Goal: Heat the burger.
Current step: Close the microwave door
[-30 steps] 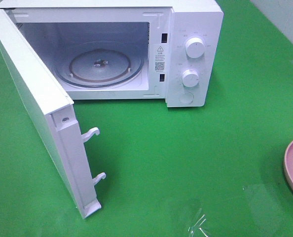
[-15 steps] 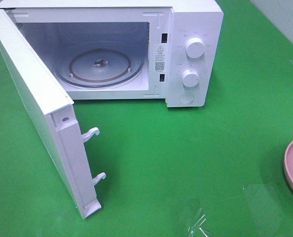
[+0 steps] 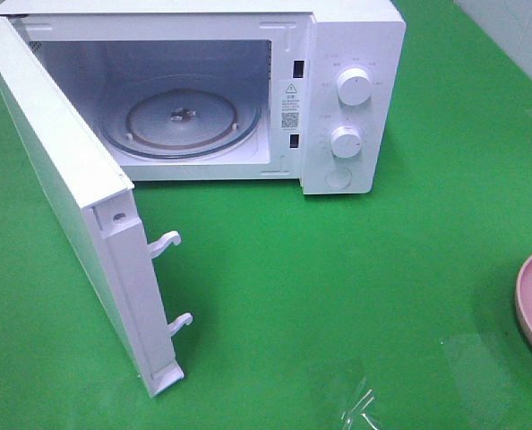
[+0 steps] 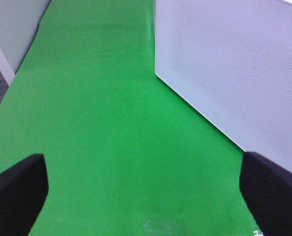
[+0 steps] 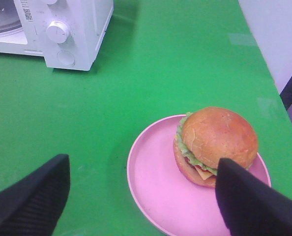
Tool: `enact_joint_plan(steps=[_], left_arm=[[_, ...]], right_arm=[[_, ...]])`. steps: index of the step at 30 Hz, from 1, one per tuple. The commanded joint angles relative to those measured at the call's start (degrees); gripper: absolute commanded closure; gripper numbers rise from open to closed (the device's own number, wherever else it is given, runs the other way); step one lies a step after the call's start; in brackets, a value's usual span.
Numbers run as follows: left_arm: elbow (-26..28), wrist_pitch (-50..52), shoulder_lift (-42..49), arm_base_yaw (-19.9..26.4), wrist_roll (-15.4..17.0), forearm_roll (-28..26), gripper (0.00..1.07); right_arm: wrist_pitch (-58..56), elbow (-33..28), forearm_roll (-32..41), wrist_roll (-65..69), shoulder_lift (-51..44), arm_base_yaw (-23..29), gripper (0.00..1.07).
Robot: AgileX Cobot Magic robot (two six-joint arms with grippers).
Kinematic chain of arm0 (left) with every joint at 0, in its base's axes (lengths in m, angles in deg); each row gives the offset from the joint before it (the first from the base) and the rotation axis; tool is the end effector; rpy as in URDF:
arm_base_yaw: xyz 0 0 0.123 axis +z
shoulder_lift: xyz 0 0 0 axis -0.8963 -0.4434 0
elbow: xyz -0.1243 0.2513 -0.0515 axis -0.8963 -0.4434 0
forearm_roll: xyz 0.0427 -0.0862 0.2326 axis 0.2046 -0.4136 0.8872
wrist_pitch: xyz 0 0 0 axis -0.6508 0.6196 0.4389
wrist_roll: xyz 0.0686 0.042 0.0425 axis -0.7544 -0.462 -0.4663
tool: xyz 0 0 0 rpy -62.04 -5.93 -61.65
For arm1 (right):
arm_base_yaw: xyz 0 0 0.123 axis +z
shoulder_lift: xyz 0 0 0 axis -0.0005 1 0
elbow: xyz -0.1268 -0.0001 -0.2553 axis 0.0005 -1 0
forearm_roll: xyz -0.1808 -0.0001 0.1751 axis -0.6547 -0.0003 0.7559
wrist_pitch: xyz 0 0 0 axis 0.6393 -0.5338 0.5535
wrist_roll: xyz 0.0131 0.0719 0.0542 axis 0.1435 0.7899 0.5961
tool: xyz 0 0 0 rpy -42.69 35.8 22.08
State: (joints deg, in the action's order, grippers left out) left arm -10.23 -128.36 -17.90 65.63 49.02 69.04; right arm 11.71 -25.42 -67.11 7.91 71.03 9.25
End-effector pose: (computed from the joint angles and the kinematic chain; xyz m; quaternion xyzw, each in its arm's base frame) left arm -0.0064 -0.0043 0.2799 0.0202 0.8480 0.0039 0.5295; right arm -0.0031 -0.0132 0.2852 -0.0061 0.8309 0.0029 0.5564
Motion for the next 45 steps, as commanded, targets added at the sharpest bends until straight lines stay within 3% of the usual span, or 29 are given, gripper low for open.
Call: enact_joint_plan(steps=[1, 45], left_arm=[[-0.3, 0.8, 1.1, 0.0, 0.1, 0.1, 0.09], [0.8, 2.1, 0.4, 0.0, 0.7, -0.1, 0.09]], right_arm=[[0.1, -0.1, 0.3, -0.6, -1.3, -0.3, 0.31], [0.1, -0.1, 0.3, -0.6, -1.3, -0.3, 0.31]])
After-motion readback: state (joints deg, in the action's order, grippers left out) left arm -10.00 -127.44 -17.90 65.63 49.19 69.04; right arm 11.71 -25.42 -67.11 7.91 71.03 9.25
